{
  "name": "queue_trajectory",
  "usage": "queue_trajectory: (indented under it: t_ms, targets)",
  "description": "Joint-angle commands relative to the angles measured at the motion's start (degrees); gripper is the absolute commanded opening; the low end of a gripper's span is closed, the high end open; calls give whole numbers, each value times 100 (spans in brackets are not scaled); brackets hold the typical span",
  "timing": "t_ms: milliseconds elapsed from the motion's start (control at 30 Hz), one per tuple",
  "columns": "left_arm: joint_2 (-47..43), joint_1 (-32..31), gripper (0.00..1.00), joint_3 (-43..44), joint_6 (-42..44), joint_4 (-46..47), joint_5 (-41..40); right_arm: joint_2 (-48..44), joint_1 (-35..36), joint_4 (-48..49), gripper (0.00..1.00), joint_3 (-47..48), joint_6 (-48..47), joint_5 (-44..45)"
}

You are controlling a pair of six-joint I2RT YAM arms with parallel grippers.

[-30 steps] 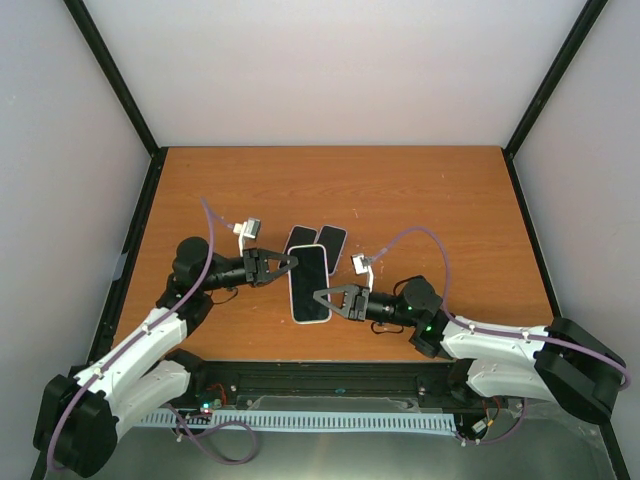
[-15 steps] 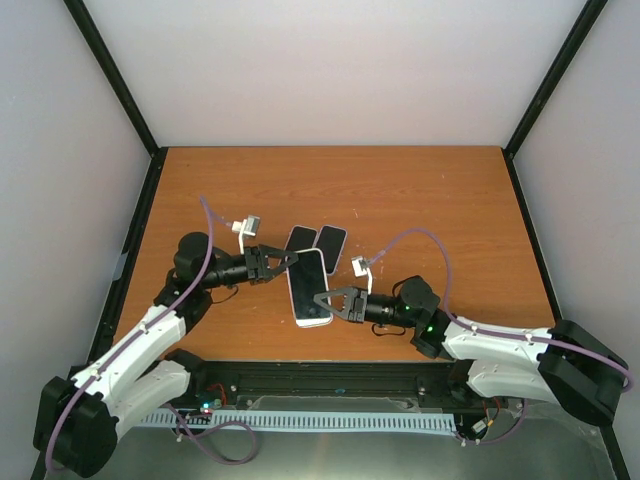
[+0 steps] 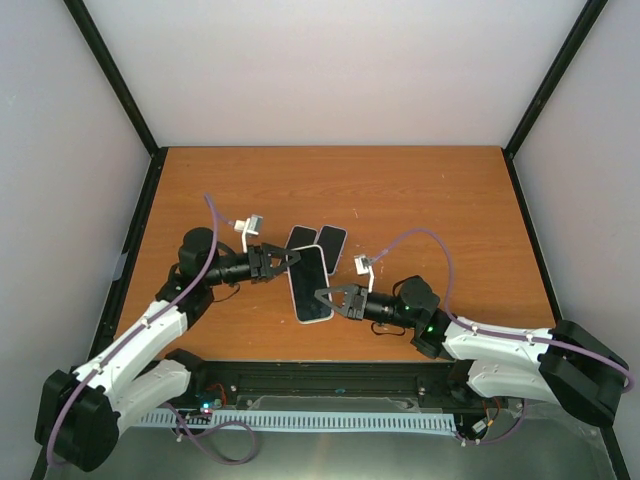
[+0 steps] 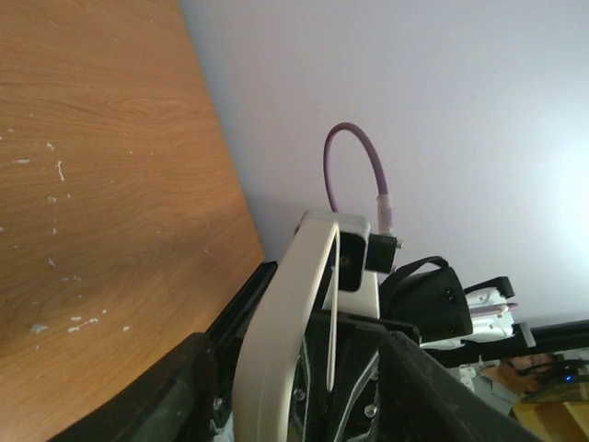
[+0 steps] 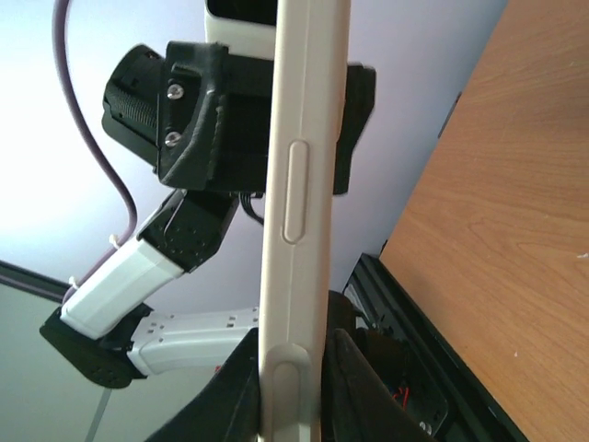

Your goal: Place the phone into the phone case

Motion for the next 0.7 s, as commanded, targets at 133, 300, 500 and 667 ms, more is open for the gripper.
queue_trajectory:
  t_ms: [133,300,500,667]
  targets:
    - [116,15,69,23,8,21,329,48,54,1057,15,66,382,1080]
    - [133,15,74,-387,-437,741,571,220,54,1097,15,234,423,1455]
    - [65,7,68,-623,-688,1056,660,287,54,1235,16,243,376,1971]
    - [249,-27,69,-779,-784,1325,806,494,45,1276,16,360,365,2107]
